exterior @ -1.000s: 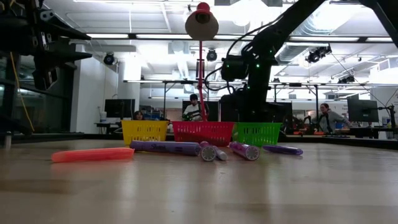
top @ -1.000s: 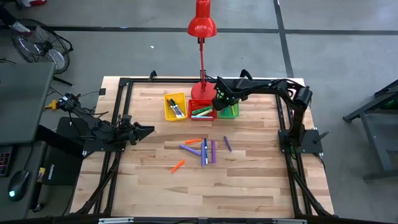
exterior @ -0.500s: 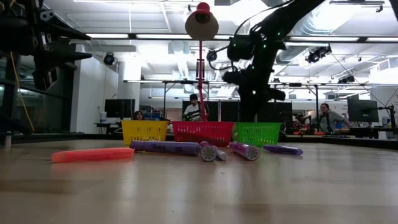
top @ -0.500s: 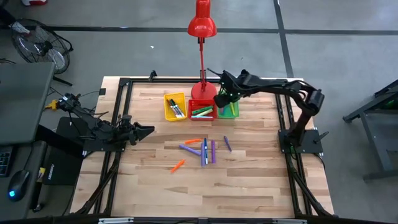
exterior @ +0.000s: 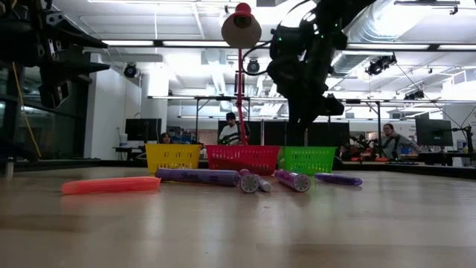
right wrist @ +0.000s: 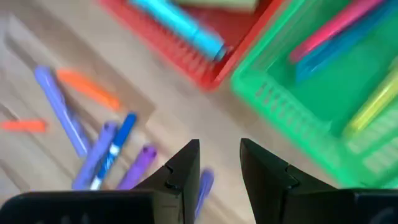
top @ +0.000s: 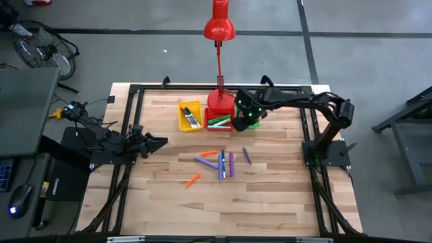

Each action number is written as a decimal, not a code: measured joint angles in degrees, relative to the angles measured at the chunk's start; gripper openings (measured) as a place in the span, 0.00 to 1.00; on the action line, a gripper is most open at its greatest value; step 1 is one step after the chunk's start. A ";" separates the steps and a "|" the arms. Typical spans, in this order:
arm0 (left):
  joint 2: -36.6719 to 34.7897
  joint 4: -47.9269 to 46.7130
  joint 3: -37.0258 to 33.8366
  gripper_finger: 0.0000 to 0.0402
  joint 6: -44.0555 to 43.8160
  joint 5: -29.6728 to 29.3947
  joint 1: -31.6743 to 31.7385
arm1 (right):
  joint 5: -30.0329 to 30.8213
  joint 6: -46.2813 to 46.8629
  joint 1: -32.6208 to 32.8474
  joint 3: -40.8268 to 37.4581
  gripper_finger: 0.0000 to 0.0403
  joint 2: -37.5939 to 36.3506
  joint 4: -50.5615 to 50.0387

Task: Pick & Place Markers
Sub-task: Put the violet pen into the green bin

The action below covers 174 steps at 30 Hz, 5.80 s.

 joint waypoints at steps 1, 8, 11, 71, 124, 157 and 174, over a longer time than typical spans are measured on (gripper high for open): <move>-0.01 0.00 0.00 0.37 0.40 0.16 -0.01 | -0.02 0.00 1.03 0.00 0.26 0.00 -0.62; 0.00 -0.22 0.00 0.37 2.66 1.66 0.00 | 2.20 4.95 9.27 0.02 0.26 0.00 -5.86; 0.00 -0.22 0.00 0.37 4.10 1.94 -0.02 | 5.91 8.65 12.94 0.02 0.26 0.00 -9.61; -7.74 -1.87 -0.02 0.37 18.68 19.56 0.00 | 14.91 20.38 24.16 -10.78 0.24 9.75 5.12; -7.72 -4.33 -0.04 0.37 17.98 19.76 0.00 | 14.82 10.49 17.70 -11.15 0.08 -12.38 7.82; -7.74 -4.45 -0.04 0.37 14.65 19.94 -0.01 | 16.68 18.31 -5.85 -11.17 0.08 -2.76 18.71; -7.72 -5.39 -0.04 0.37 12.80 19.98 -0.02 | 16.33 21.16 -6.90 -11.21 0.08 2.58 17.35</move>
